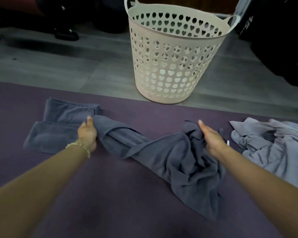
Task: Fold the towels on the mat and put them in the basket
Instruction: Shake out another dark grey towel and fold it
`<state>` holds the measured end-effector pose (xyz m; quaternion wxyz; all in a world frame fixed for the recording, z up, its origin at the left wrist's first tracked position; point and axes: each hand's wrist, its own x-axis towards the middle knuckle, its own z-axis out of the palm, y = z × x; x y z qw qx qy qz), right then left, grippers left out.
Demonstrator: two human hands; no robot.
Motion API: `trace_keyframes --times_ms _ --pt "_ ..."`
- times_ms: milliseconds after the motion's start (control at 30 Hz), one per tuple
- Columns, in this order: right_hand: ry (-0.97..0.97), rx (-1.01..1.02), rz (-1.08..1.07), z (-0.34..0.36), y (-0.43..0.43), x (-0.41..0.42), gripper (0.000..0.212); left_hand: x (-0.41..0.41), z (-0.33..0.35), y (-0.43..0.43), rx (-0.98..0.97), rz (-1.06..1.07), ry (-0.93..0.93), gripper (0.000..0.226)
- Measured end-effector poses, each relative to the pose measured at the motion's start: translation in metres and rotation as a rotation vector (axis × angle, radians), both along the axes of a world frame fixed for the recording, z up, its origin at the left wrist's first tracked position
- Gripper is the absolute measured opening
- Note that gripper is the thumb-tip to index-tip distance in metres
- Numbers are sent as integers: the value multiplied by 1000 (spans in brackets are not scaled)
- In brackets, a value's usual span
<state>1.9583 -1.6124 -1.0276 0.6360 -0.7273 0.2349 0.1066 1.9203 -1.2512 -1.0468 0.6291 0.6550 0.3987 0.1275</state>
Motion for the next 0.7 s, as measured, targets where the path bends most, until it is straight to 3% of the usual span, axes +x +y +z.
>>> trace_keyframes --times_ms 100,233,333,433,500,700 --pt "120 -227 136 -2 -23 -7 36 -3 11 15 133 -56 21 58" --pt "453 -736 435 -22 -41 -19 66 -18 -6 6 341 -392 250 48" --pt "288 -1021 571 -18 -28 -14 55 -24 -17 -8 421 -664 417 40" --pt "-110 -1020 604 -20 1 -4 33 -18 -21 -15 412 -649 445 45" --pt "-220 -935 735 -30 26 1 37 -12 -21 -18 364 -575 392 49" --pt "158 -270 798 -48 82 -16 51 -14 -28 -25 313 -602 227 34"
